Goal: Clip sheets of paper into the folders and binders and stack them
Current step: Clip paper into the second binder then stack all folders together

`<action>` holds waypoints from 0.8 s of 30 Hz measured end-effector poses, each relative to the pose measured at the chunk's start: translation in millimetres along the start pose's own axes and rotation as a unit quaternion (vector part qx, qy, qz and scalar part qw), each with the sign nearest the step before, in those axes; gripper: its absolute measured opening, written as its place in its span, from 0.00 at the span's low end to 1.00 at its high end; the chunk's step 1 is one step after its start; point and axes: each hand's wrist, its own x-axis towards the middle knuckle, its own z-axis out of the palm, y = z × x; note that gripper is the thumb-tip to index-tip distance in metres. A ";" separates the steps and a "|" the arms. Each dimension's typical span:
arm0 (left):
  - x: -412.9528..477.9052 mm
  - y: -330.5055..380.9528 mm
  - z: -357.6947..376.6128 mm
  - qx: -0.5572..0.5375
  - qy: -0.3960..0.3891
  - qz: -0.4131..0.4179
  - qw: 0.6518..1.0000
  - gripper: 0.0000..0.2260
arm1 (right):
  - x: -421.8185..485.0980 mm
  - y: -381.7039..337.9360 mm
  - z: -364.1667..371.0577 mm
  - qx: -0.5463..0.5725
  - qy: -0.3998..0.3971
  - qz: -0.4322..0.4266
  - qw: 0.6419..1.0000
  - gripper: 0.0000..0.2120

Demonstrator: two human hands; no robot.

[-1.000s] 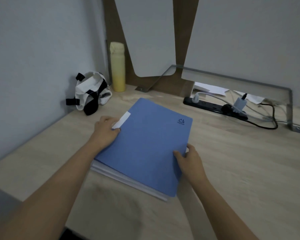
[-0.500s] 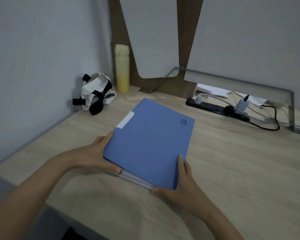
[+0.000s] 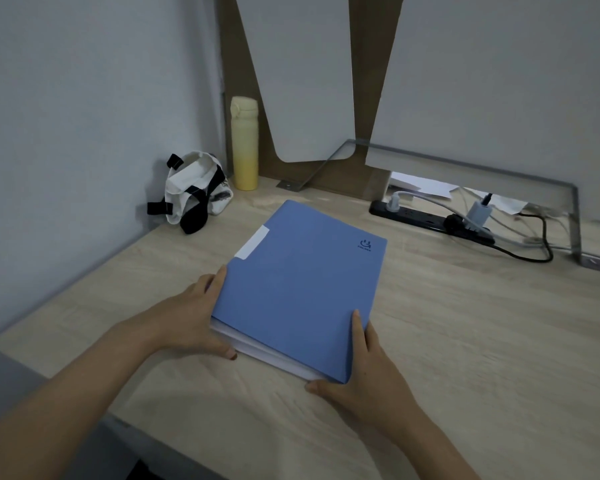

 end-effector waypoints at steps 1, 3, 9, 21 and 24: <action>1.4 -0.7 -0.1 0.003 0.007 0.001 1.000 0.62 | 1.4 -0.3 -0.8 -0.004 -0.001 0.000 1.000 0.60; 7.2 -3.2 -2.2 0.003 0.014 0.001 1.000 0.61 | 7.8 -1.0 -2.4 -0.009 -0.001 -0.003 1.000 0.60; 37.3 -15.7 -15.4 -0.015 0.031 -0.001 0.999 0.61 | 49.2 -6.1 -10.1 -0.011 -0.013 -0.010 1.000 0.63; 123.7 -38.7 -54.6 -0.035 0.037 -0.006 0.999 0.61 | 150.4 -6.7 -22.3 -0.016 0.006 -0.036 0.999 0.60; 136.7 -41.3 -60.2 -0.029 0.036 -0.011 0.999 0.61 | 162.6 -6.8 -25.9 -0.021 0.010 -0.032 0.999 0.59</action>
